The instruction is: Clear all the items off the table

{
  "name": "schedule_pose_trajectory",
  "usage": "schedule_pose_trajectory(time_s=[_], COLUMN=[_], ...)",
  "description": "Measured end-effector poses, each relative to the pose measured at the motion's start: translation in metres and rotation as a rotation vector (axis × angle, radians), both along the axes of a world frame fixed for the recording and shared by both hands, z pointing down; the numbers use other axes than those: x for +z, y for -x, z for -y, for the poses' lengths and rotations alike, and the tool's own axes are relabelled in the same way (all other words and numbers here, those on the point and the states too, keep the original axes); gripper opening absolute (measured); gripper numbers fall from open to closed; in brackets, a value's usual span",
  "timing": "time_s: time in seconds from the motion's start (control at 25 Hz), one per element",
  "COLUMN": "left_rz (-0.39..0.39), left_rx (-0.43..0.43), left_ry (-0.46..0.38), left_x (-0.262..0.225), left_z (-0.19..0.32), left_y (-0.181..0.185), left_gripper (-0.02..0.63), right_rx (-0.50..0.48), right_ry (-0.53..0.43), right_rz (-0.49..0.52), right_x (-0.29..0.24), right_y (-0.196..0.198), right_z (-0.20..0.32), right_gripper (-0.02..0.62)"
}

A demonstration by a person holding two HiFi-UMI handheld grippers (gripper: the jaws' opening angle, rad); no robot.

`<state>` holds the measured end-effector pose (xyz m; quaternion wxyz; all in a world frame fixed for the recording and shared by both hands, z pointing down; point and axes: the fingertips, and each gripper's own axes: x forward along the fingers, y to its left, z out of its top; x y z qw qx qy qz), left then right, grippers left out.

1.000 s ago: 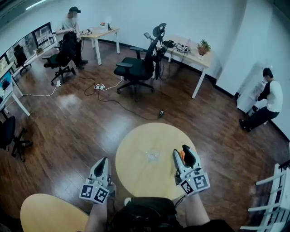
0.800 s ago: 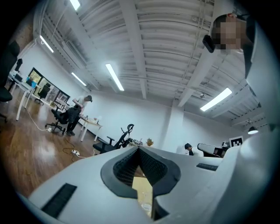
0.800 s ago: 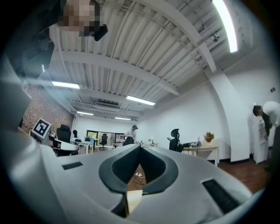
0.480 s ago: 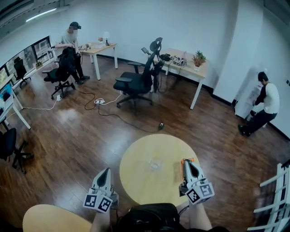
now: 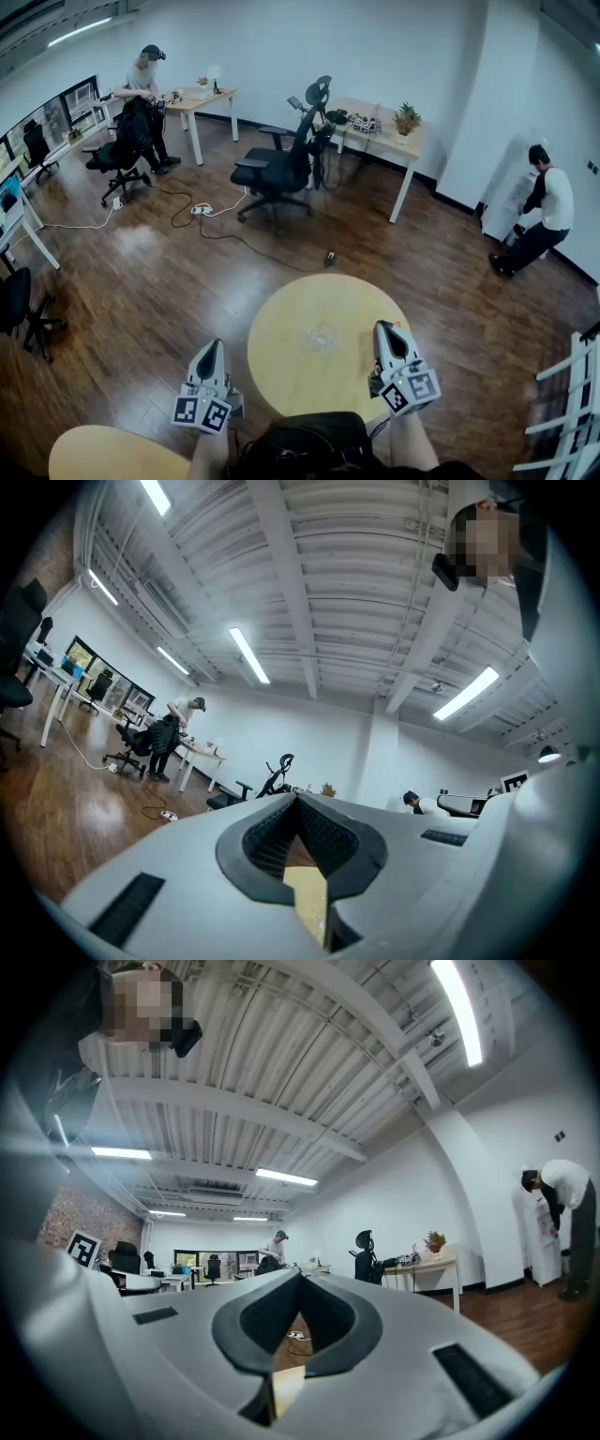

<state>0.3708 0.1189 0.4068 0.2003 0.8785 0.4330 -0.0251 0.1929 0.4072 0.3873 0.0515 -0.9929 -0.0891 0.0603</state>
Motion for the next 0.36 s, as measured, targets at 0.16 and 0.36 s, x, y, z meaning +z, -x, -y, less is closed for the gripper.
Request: schedule_pose_trajectory(time_s=[0.16, 0.36], left_rz=[-0.006, 0.014], left_rx=[0.009, -0.004], left_ry=[-0.004, -0.008], left_x=[-0.0034, 0.0038], left_z=[-0.0044, 0.0017], left_y=[-0.0007, -0.0058], left_gripper=[-0.008, -0.008], right_rx=[0.001, 0.011], right_ry=[0.034, 0.021], right_rz=[0.014, 0.021], right_x=[-0.0040, 0.0038], right_y=[-0.0029, -0.0033], right_z=[0.0013, 0.0011], right_gripper=[0.002, 0.002])
